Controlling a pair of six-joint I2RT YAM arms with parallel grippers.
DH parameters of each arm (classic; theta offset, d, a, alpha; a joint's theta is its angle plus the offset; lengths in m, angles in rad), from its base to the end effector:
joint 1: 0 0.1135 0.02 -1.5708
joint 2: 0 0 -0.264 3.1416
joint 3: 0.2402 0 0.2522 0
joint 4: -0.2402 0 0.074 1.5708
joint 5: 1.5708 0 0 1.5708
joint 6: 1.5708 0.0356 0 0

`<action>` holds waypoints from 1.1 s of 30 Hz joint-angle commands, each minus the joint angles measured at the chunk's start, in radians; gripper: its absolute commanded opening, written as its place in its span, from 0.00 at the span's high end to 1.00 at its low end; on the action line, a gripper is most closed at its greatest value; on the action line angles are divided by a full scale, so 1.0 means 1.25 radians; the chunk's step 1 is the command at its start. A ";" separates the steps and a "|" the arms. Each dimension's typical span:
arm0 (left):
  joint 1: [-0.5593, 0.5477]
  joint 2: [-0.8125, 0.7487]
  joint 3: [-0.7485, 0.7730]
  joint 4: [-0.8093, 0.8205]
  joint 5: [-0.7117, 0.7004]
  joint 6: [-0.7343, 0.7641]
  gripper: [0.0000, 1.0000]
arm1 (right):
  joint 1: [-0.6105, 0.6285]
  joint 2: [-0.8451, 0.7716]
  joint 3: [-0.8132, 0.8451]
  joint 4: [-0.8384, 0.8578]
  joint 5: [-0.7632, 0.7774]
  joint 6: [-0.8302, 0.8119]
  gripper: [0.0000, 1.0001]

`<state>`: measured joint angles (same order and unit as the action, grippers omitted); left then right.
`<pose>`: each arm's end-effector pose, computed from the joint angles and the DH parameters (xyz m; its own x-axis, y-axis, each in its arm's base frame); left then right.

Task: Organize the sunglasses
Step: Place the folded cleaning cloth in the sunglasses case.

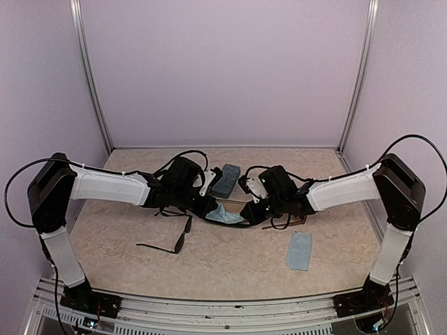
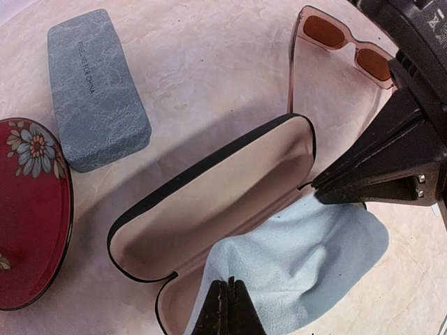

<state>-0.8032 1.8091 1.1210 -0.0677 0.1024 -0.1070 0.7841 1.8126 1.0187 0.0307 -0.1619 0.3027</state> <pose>0.2677 -0.2826 0.1858 -0.5555 0.4227 -0.7161 0.7122 0.6863 -0.1474 0.2626 0.2700 0.1618 -0.6995 -0.2822 -0.6566 -0.5981 0.7340 0.3218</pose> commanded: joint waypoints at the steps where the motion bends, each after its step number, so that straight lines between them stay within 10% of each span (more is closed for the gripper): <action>1: -0.003 0.009 -0.008 0.012 0.013 -0.008 1.00 | -0.008 0.016 0.024 -0.013 -0.002 -0.029 1.00; 33: -0.003 0.039 0.010 0.009 0.021 -0.027 1.00 | -0.022 0.053 0.052 -0.015 -0.021 -0.091 1.00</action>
<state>-0.8040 1.8397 1.1210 -0.0673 0.1169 -0.1307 0.7673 1.8561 1.0653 0.0101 -0.1780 0.2153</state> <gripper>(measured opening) 0.005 0.006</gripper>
